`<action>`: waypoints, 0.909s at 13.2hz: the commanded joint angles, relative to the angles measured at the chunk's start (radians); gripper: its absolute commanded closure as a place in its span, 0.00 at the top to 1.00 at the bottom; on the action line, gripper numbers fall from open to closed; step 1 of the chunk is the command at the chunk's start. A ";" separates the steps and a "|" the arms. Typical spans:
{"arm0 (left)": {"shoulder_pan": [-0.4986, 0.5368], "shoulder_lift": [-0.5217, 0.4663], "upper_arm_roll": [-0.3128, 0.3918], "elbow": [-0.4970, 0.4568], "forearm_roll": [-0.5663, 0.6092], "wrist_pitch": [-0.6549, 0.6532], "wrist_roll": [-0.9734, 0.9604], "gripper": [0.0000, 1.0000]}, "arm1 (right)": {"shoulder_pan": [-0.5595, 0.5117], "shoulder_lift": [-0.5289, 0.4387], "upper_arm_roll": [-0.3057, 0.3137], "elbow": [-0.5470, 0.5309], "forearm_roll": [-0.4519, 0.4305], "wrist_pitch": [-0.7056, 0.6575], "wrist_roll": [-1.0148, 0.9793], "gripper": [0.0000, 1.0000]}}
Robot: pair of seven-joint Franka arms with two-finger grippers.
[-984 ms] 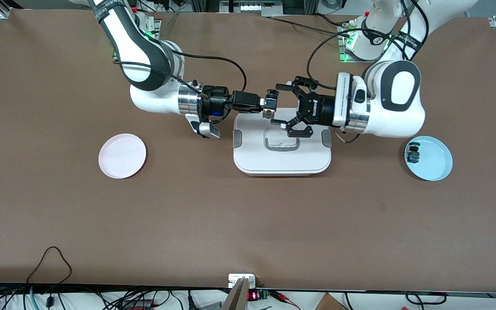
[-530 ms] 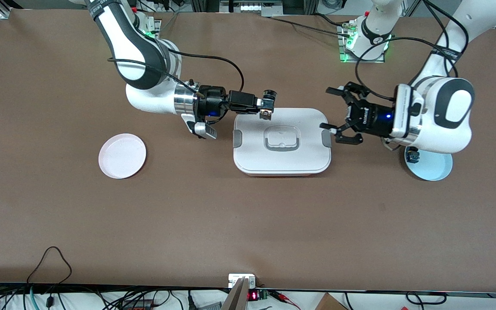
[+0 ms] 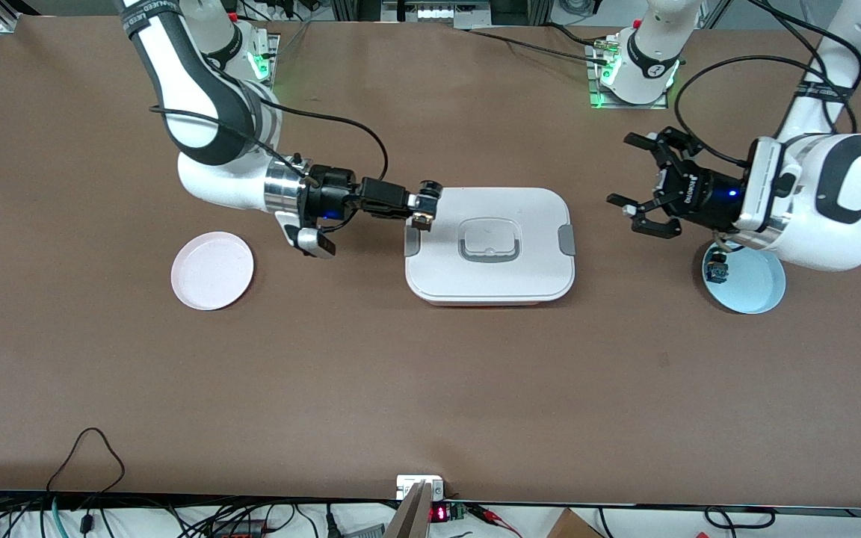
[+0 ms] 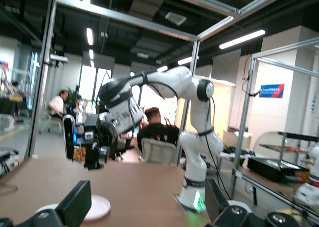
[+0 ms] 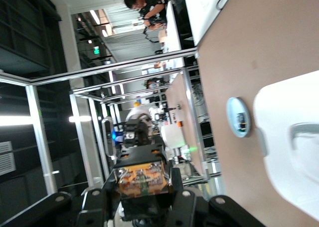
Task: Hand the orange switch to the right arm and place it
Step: 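Open the left gripper and withdraw while the right gripper carries the switch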
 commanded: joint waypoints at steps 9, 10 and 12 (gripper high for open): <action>-0.438 -0.042 0.717 0.144 0.133 0.016 -0.058 1.00 | -0.291 -0.081 0.009 -0.178 -0.720 -0.095 -0.009 0.00; -0.487 -0.050 0.781 0.141 0.134 0.039 -0.057 1.00 | -0.311 -0.081 0.009 -0.180 -0.837 -0.097 -0.010 0.00; -0.511 -0.077 0.831 0.135 0.166 0.124 -0.064 1.00 | -0.325 -0.084 0.007 -0.180 -1.039 -0.107 -0.012 0.00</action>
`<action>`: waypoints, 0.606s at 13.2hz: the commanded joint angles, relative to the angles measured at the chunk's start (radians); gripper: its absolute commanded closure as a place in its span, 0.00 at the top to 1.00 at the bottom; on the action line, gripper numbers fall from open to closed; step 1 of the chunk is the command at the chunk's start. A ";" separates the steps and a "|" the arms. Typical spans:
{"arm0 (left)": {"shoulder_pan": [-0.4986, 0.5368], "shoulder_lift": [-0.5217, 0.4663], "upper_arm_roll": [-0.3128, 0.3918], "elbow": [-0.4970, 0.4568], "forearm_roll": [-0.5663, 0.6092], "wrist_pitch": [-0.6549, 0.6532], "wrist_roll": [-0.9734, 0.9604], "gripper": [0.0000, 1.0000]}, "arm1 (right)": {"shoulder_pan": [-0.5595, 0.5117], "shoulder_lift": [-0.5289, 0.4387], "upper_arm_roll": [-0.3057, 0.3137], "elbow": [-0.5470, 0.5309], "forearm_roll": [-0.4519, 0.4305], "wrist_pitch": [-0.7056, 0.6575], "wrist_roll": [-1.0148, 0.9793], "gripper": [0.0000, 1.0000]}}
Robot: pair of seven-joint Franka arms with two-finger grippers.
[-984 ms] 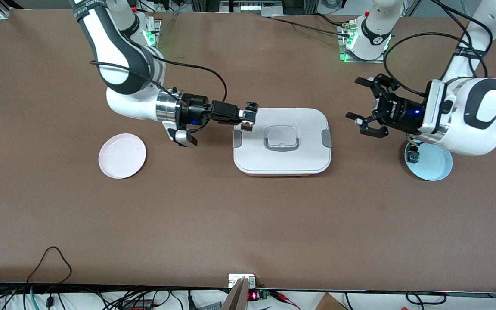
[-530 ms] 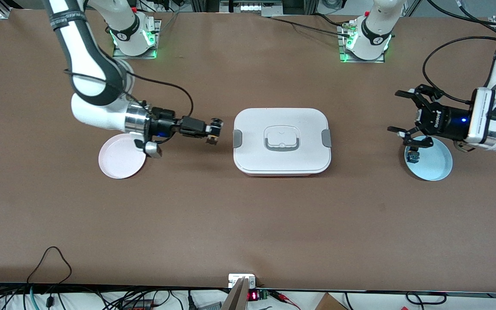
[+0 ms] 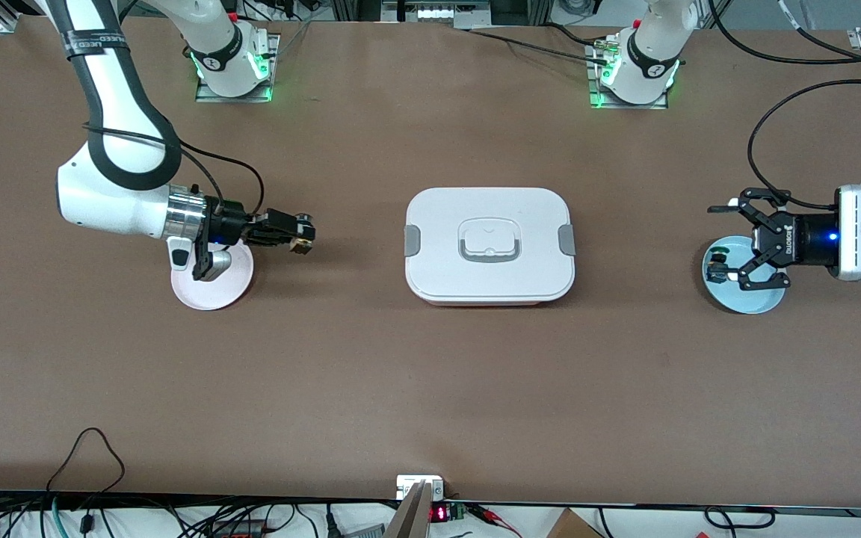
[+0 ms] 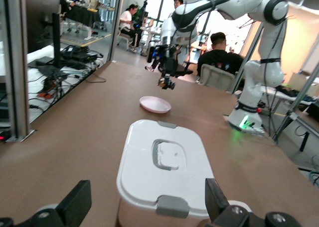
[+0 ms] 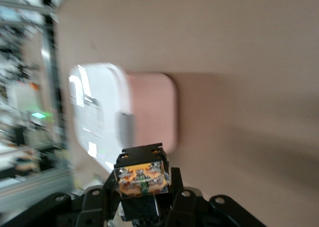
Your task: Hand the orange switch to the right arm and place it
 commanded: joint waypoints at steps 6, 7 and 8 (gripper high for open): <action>-0.054 -0.110 0.068 0.148 0.572 0.119 -0.541 1.00 | -0.045 -0.039 0.012 -0.022 -0.636 0.006 -0.163 0.00; -0.074 -0.113 0.068 0.191 0.659 0.122 -0.584 1.00 | -0.050 -0.037 0.012 -0.022 -0.717 0.011 -0.203 0.00; -0.081 -0.125 0.067 0.206 0.717 0.123 -0.614 1.00 | -0.050 -0.036 0.012 -0.022 -0.796 0.017 -0.246 0.00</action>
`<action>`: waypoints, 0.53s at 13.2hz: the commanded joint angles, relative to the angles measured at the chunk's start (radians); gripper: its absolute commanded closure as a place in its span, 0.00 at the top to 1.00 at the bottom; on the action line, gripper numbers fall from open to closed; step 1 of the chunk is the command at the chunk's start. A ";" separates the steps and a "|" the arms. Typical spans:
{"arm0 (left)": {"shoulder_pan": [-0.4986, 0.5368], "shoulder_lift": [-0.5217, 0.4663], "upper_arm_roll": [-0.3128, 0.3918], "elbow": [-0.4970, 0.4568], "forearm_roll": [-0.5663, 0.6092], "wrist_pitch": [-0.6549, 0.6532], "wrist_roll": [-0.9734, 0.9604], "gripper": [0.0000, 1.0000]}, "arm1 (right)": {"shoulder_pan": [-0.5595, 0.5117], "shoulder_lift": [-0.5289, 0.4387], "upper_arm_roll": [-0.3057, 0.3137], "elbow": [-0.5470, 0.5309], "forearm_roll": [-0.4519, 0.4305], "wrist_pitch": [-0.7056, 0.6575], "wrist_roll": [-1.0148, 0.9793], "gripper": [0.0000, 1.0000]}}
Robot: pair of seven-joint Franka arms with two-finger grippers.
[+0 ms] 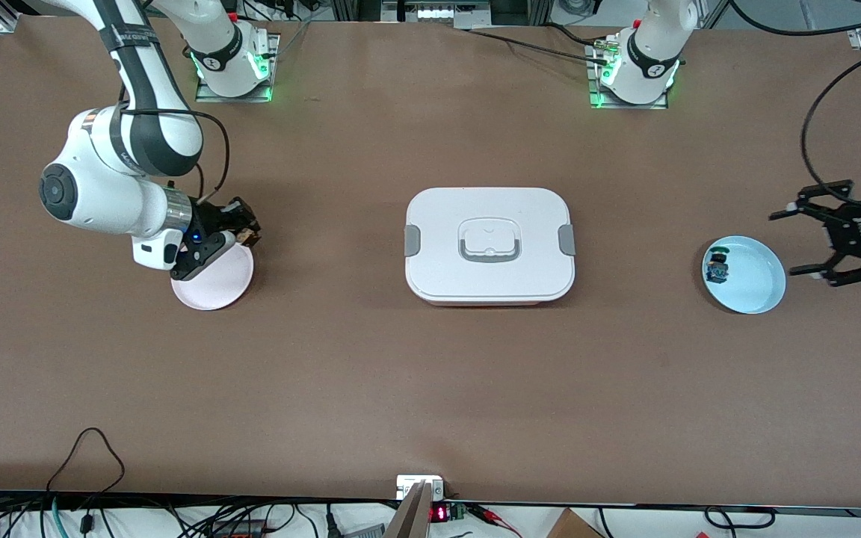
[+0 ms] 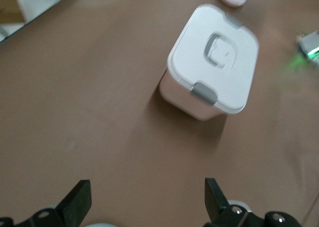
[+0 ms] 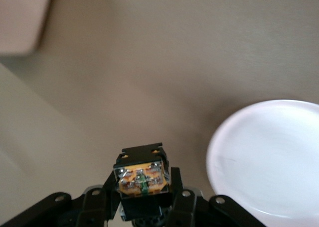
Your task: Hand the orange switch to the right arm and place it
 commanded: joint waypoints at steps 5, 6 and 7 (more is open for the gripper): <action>-0.087 -0.060 0.005 0.071 0.300 0.051 -0.291 1.00 | -0.019 -0.021 0.000 -0.108 -0.337 0.181 -0.232 0.00; -0.093 -0.068 0.005 0.071 0.306 0.062 -0.314 1.00 | -0.019 -0.021 -0.007 -0.130 -0.349 0.225 -0.273 0.00; -0.102 -0.072 0.001 0.072 0.306 0.069 -0.392 1.00 | -0.019 -0.018 -0.010 -0.142 -0.357 0.262 -0.343 0.00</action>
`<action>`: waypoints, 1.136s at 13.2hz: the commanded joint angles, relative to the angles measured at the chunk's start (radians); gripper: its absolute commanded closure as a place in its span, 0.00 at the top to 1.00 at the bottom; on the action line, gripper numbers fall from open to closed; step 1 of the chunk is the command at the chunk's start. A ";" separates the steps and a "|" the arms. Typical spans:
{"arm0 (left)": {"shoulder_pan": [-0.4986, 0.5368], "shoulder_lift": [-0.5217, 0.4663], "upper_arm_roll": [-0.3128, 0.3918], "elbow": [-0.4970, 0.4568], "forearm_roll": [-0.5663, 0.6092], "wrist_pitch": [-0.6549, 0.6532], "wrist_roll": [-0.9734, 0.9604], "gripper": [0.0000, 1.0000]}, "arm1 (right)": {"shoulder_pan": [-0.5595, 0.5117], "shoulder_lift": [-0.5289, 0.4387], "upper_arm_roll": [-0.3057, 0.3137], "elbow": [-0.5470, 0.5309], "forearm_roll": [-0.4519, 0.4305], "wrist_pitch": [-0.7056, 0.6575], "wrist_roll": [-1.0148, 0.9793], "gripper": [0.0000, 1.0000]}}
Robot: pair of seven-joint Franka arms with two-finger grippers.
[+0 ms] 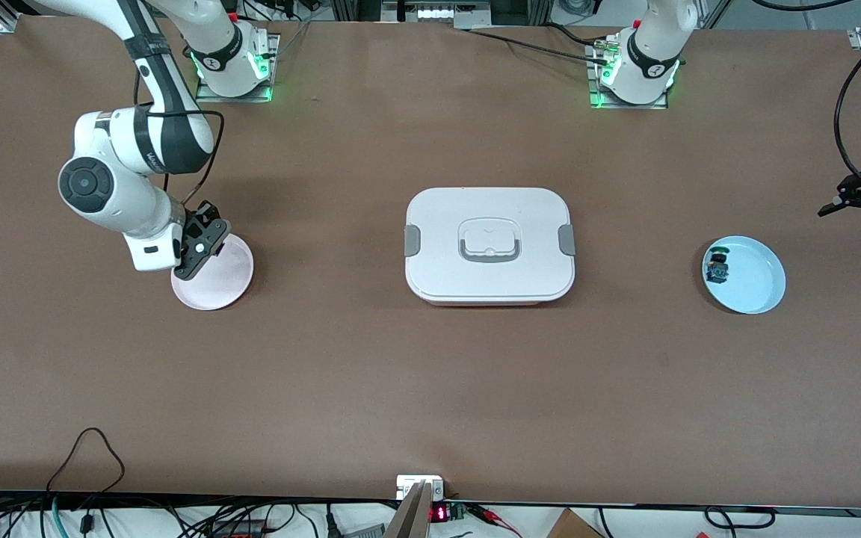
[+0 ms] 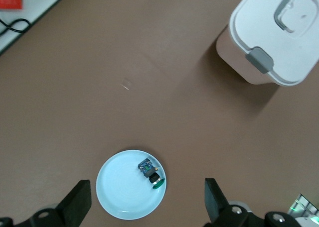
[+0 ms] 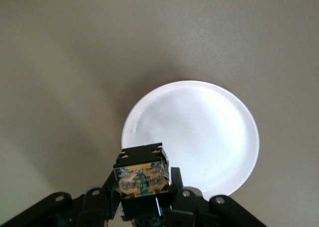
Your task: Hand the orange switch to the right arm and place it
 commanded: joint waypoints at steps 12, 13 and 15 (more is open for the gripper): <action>-0.166 -0.199 -0.075 -0.096 0.251 -0.218 -1.110 1.00 | -0.009 0.095 -0.053 -0.115 -0.034 0.311 -0.441 0.00; -0.163 -0.236 -0.075 -0.162 0.259 -0.172 -1.110 1.00 | -0.006 0.115 -0.053 -0.115 -0.034 0.334 -0.463 0.00; -0.153 -0.283 -0.074 -0.270 0.259 -0.089 -1.108 1.00 | -0.005 0.147 -0.055 -0.114 -0.035 0.369 -0.495 0.00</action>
